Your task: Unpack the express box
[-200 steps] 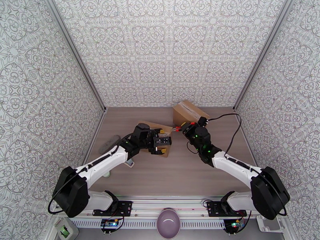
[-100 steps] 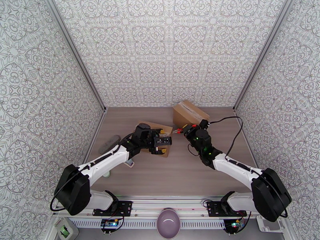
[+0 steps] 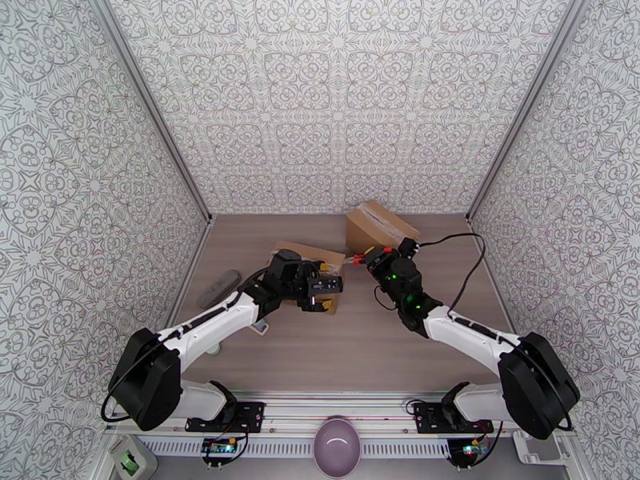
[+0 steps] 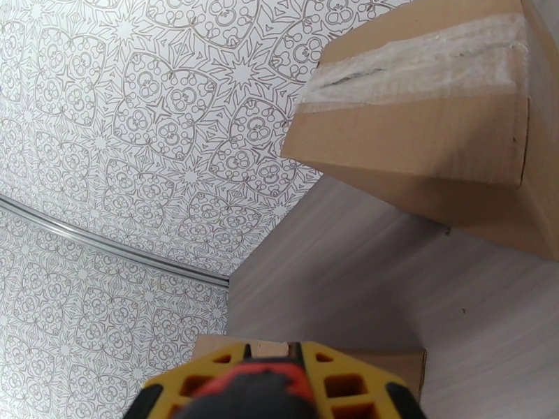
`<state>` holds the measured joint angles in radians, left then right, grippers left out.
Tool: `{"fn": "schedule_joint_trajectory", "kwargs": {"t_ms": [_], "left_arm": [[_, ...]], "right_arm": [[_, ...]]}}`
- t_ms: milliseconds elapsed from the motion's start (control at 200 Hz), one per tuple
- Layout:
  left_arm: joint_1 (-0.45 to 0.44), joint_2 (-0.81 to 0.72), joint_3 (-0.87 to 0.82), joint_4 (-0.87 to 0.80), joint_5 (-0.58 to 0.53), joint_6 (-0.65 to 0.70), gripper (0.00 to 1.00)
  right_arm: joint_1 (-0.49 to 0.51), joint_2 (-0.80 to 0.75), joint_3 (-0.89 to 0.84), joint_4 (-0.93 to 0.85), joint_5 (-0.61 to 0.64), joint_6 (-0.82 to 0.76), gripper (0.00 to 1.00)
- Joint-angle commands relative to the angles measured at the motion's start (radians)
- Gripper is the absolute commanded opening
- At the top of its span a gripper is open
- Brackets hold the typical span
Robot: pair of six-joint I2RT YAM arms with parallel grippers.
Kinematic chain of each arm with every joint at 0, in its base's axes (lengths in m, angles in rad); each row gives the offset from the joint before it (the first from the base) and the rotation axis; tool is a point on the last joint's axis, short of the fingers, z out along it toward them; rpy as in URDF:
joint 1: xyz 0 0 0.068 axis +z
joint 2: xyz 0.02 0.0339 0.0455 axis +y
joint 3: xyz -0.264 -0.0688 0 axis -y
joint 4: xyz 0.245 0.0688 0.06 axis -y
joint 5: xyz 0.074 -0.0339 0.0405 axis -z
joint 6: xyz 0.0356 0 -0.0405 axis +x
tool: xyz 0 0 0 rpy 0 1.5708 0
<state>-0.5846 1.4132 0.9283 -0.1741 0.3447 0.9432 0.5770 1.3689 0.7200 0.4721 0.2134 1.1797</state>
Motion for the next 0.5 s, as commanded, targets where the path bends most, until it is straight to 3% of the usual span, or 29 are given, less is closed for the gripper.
{"fn": "schedule_joint_trajectory", "kwargs": {"t_ms": [0, 495], "left_arm": [[0.005, -0.006, -0.011, 0.021, 0.015, -0.018, 0.9], [0.029, -0.055, -0.065, 0.087, 0.085, -0.11, 0.89]], "right_arm": [[0.008, -0.01, -0.027, 0.064, 0.015, 0.022, 0.0], [0.009, -0.037, -0.093, 0.134, 0.044, 0.081, 0.0]]}}
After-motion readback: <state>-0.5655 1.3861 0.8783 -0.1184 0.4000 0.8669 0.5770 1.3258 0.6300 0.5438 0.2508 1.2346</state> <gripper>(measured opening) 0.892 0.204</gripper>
